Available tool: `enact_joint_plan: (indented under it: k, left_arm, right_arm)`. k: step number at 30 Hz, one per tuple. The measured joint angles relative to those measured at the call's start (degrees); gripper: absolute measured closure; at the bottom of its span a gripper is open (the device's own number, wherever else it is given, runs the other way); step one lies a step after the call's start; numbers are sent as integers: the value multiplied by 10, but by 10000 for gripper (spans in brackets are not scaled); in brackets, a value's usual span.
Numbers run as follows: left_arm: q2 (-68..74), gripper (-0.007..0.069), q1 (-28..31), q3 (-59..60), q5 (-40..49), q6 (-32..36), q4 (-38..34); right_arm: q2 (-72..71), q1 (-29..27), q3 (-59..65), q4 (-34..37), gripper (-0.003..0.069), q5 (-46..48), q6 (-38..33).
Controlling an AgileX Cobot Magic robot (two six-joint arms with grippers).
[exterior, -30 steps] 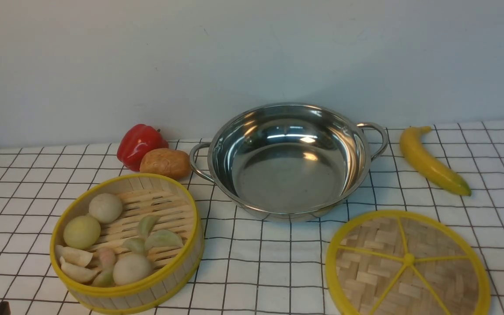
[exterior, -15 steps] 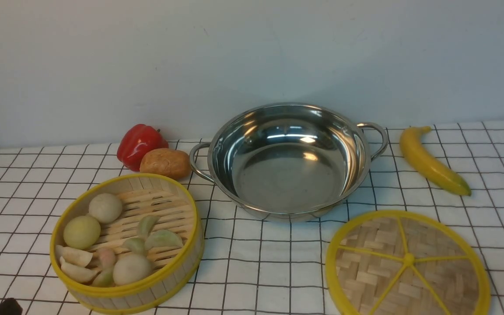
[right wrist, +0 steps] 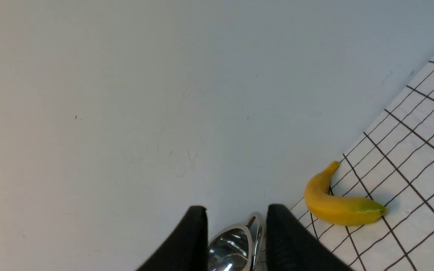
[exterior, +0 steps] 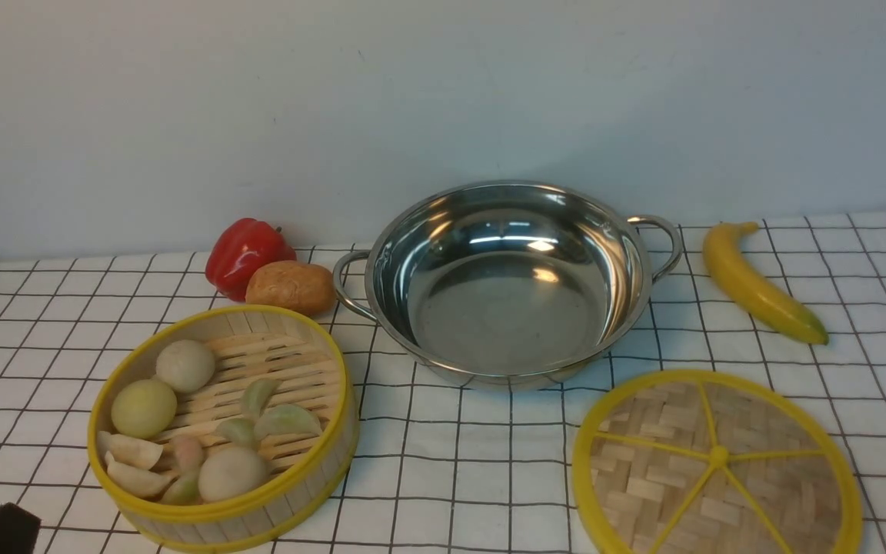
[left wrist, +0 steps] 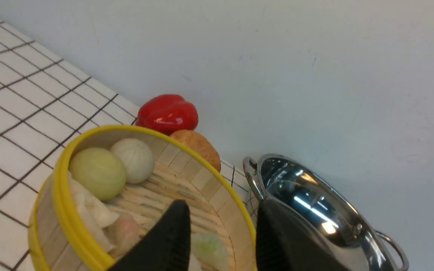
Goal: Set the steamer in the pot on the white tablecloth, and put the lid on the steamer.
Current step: 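Grasp the rim of the steamer basket holding the buns with the left gripper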
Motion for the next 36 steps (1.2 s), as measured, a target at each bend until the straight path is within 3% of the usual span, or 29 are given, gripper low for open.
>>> enact_joint_plan:
  k: [4,9,13,16,18,22,23,24,27,31,36]
  left_arm:
    - [0,382,0,0,-51,-6,-5]
    - [0,382,0,0,-207,-38,-26]
    - [1,382,0,-18,-336,-12,-10]
    - [16,382,0,-51,-340,29,-1]
    - [64,382,0,-97,-289,108,1]
    - [190,382,0,-171,-174,232,0]
    - [198,382,0,-178,-169,241,-1]
    - [262,382,1,-205,-130,267,-8]
    - [357,382,9,-246,-82,281,-18]
    - [533,382,66,-336,56,283,-16]
    - [706,382,143,-474,258,281,66]
  right_arm:
    - [0,0,0,38,419,-31,17]
    - [0,0,-16,69,419,-130,27]
    - [5,0,-95,-36,419,-186,-4]
    - [27,0,-148,-131,419,-168,-13]
    - [69,0,-213,-206,419,-102,-9]
    - [159,0,-301,-268,419,64,-7]
    - [159,0,-305,-271,419,64,-7]
    - [207,0,-339,-284,419,148,-14]
    - [247,0,-364,-288,419,215,-33]
    - [326,0,-394,-261,419,342,-113]
    - [382,0,-395,-187,419,420,-235]
